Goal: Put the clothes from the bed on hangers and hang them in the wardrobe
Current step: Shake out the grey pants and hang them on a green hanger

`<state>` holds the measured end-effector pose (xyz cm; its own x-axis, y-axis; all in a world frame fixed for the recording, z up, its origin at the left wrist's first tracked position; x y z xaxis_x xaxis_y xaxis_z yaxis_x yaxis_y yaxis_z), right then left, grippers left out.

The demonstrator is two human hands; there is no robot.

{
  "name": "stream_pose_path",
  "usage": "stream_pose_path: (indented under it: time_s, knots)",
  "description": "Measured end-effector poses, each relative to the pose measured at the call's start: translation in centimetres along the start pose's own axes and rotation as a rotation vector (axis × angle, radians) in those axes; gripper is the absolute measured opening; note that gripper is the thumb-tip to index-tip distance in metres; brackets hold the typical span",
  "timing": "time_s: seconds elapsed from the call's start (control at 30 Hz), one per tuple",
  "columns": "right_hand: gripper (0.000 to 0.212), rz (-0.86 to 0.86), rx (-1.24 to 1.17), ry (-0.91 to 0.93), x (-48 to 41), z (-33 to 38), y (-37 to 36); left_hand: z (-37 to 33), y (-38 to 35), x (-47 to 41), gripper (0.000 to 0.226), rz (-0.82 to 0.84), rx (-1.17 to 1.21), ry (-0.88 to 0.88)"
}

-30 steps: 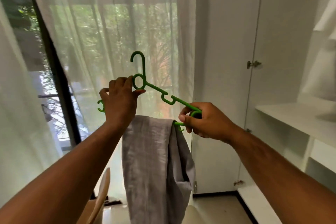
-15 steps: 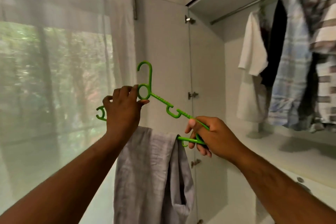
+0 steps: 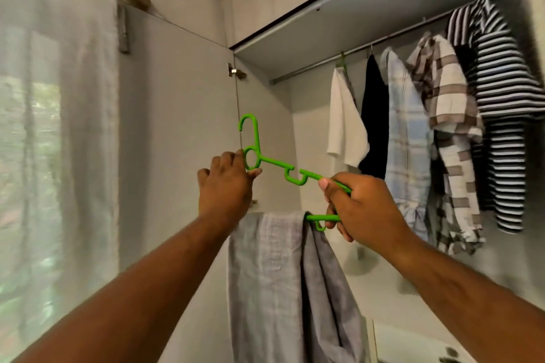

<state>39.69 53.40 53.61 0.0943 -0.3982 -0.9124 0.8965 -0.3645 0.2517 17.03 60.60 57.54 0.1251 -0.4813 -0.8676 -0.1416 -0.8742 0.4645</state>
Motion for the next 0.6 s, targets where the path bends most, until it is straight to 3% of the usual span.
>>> stream_pose_path:
  time_s: [0.17, 0.33, 0.6]
  knots:
    - [0.042, -0.039, 0.163, 0.014, -6.3, -4.7, -0.7, -1.2, -6.6, -6.3, 0.052, 0.055, 0.152, -0.037]
    - [0.042, -0.066, 0.217, 0.026, -12.2, -9.0, -2.8, -1.4, -12.5, -12.2, 0.066, 0.096, 0.339, -0.083]
    - [0.043, -0.112, 0.379, 0.035, -18.6, -15.0, -7.9, -0.8, -21.7, -20.4, 0.08, 0.096, 0.411, -0.143]
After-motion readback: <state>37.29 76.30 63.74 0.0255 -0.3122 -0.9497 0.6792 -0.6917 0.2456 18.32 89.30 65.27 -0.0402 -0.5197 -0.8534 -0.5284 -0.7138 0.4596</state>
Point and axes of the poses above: each hand's wrist, its own x-axis away from the middle knuckle, its own y-axis out of the back of the hand, z = x × y, the point moved 3 cm from there along -x, towards the middle knuckle, and after that the axes turned 10 degrees about y, right-handed, at the moved point
